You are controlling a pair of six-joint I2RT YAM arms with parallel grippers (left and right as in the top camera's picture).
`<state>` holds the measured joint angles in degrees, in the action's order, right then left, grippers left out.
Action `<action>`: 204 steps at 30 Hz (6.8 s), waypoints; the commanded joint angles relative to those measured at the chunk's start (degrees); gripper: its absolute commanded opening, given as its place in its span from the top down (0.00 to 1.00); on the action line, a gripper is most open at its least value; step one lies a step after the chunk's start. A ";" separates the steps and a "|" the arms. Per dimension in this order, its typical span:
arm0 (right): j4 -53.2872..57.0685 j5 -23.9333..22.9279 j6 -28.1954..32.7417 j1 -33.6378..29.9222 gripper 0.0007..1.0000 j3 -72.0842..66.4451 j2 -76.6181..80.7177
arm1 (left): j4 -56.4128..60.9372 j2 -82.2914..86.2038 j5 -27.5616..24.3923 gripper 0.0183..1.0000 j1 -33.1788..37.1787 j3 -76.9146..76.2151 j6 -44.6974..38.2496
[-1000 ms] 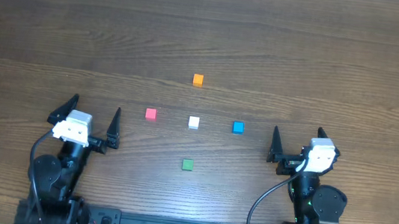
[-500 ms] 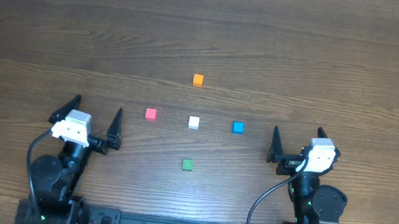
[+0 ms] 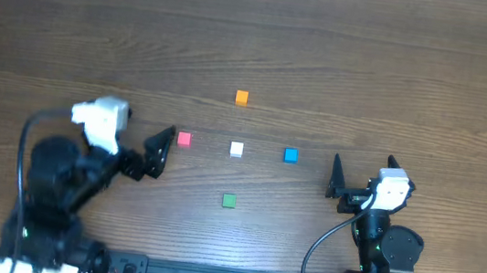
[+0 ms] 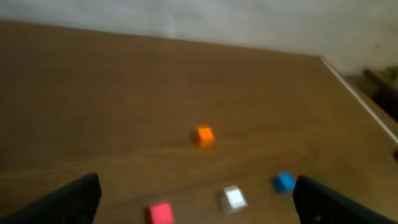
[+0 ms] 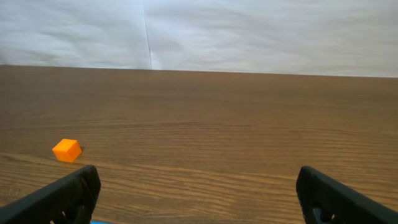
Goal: Stack Cubes
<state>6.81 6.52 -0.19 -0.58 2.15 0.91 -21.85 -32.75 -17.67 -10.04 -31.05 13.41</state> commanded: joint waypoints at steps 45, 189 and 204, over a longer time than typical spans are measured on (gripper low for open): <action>-0.24 -0.39 0.04 0.42 0.01 -0.57 -0.57 | -15.23 -65.96 19.32 0.08 -14.97 -25.18 7.78; -0.24 -0.39 0.04 0.42 0.01 -0.57 -0.57 | -25.77 -77.59 20.74 0.95 -32.61 -44.83 32.26; -0.24 -0.39 0.04 0.42 0.01 -0.57 -0.57 | -25.77 -77.85 20.76 0.70 -32.61 -44.83 32.26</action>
<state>6.79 6.52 -0.16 -0.58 2.13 0.91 -47.72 -109.30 2.22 -42.41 -74.81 44.95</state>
